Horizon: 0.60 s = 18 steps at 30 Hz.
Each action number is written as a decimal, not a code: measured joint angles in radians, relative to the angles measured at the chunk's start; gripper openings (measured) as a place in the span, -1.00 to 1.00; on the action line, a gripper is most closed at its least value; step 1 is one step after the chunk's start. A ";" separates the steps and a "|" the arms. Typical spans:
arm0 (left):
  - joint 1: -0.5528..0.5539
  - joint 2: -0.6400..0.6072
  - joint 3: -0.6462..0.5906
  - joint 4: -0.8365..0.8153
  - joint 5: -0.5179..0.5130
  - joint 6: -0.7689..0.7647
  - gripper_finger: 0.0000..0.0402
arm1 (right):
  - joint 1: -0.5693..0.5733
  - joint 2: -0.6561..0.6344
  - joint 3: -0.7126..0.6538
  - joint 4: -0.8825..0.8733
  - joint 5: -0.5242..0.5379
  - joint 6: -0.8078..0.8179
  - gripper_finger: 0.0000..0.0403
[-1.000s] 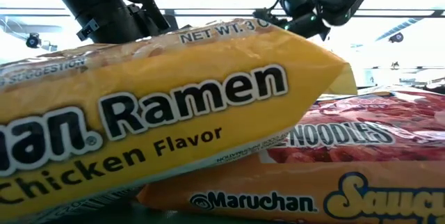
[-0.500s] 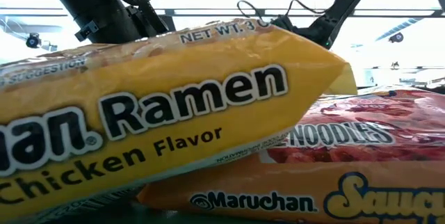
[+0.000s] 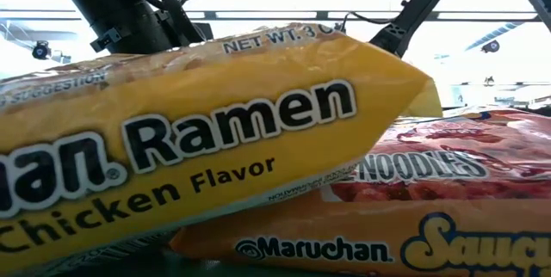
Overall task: Sort Maruchan noodles
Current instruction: Put the blue noodle pack into the orange bin
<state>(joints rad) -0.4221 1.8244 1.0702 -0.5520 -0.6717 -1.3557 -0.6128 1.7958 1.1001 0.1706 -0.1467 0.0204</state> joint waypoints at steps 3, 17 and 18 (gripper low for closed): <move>0.002 0.000 0.000 -0.002 0.000 0.000 -0.58 | -0.002 0.000 0.039 -0.073 -0.001 -0.015 -0.88; -0.002 0.000 0.000 -0.019 0.003 -0.017 -0.58 | -0.003 -0.002 0.272 -0.416 0.099 -0.046 -0.36; -0.002 0.000 0.000 -0.018 0.003 -0.018 -0.58 | -0.003 -0.002 0.292 -0.463 0.125 -0.052 -0.34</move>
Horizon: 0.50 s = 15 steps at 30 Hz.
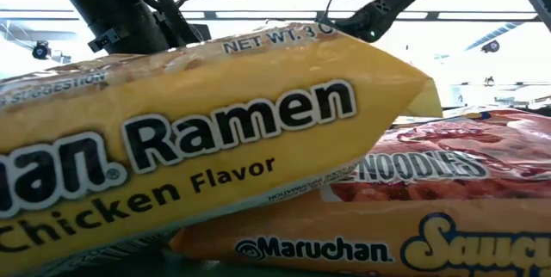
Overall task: Sort Maruchan noodles
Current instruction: Put the blue noodle pack into the orange bin, then put the orange noodle pack into the white bin
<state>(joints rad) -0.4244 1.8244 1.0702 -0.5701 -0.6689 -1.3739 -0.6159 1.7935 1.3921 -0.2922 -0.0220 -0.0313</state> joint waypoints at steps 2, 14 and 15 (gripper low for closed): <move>0.000 0.000 0.000 0.000 0.000 -0.001 -0.58 | 0.000 0.000 0.042 -0.098 0.043 0.004 -0.31; 0.000 0.000 0.014 0.041 0.113 -0.025 -0.58 | 0.073 -0.163 0.099 -0.338 -0.074 0.041 -0.44; 0.000 0.000 0.017 0.053 0.120 -0.002 -0.58 | 0.088 -0.187 0.086 -0.338 -0.081 0.050 -0.46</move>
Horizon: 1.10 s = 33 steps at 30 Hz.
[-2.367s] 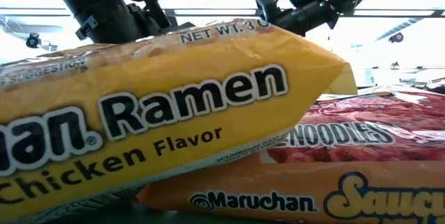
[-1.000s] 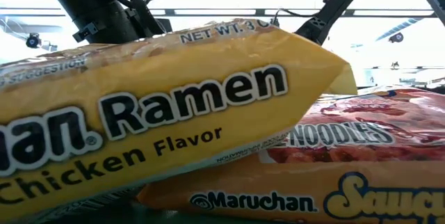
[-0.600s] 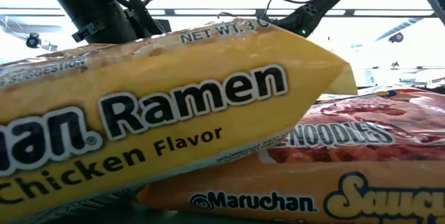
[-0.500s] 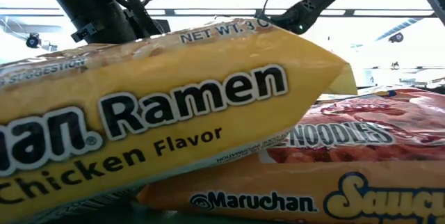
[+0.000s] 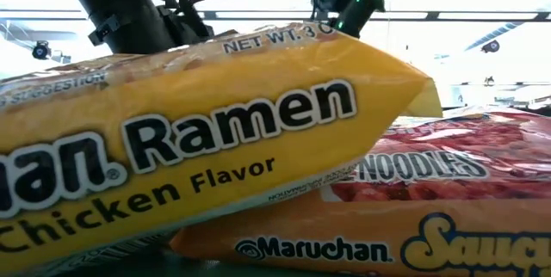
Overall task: Sort Maruchan noodles
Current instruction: Put the orange noodle pack into the white bin
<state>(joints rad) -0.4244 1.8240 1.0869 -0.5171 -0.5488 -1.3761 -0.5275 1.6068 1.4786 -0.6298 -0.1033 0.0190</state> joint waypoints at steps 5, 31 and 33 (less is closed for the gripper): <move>0.003 -0.006 0.015 -0.006 0.079 0.172 -0.58 | 0.109 -0.104 -0.083 0.000 -0.004 0.071 -0.52; -0.227 -0.076 0.053 0.295 0.111 0.632 -0.58 | 0.912 -0.216 -0.566 0.561 0.157 0.974 -0.54; -0.236 -0.076 0.061 0.310 0.058 0.638 -0.58 | 0.953 -0.185 -0.552 0.566 0.157 1.017 -0.54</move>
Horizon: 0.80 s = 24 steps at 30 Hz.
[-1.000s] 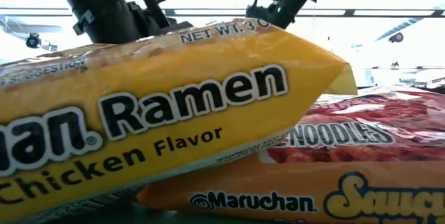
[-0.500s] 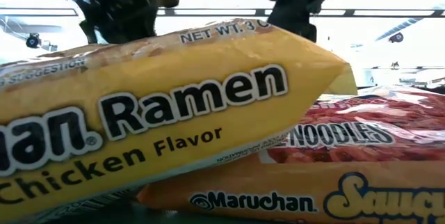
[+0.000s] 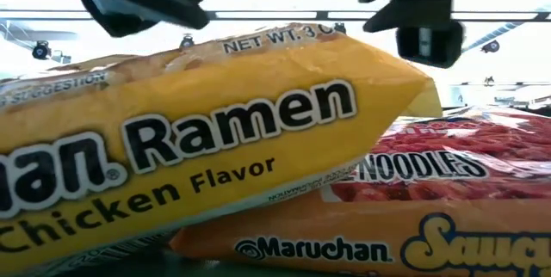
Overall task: Sort Maruchan noodles
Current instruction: Put the orange noodle pack into the white bin
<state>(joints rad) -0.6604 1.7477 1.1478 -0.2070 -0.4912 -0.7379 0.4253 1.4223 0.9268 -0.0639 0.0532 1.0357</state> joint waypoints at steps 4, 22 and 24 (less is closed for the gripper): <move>-0.003 0.000 0.004 0.016 -0.053 -0.031 -0.58 | 0.072 0.070 0.043 -0.003 0.000 0.053 -0.54; -0.033 0.050 0.004 0.201 -0.103 -0.166 -0.58 | 0.156 0.353 0.340 -0.250 -0.054 -0.055 -0.54; -0.040 0.066 0.004 0.251 -0.103 -0.166 -0.58 | 0.159 0.373 0.357 -0.255 -0.057 -0.074 -0.54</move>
<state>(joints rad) -0.7005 1.8137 1.1519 0.0440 -0.5943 -0.9037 0.5846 1.7952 1.2836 -0.3188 -0.0041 0.9621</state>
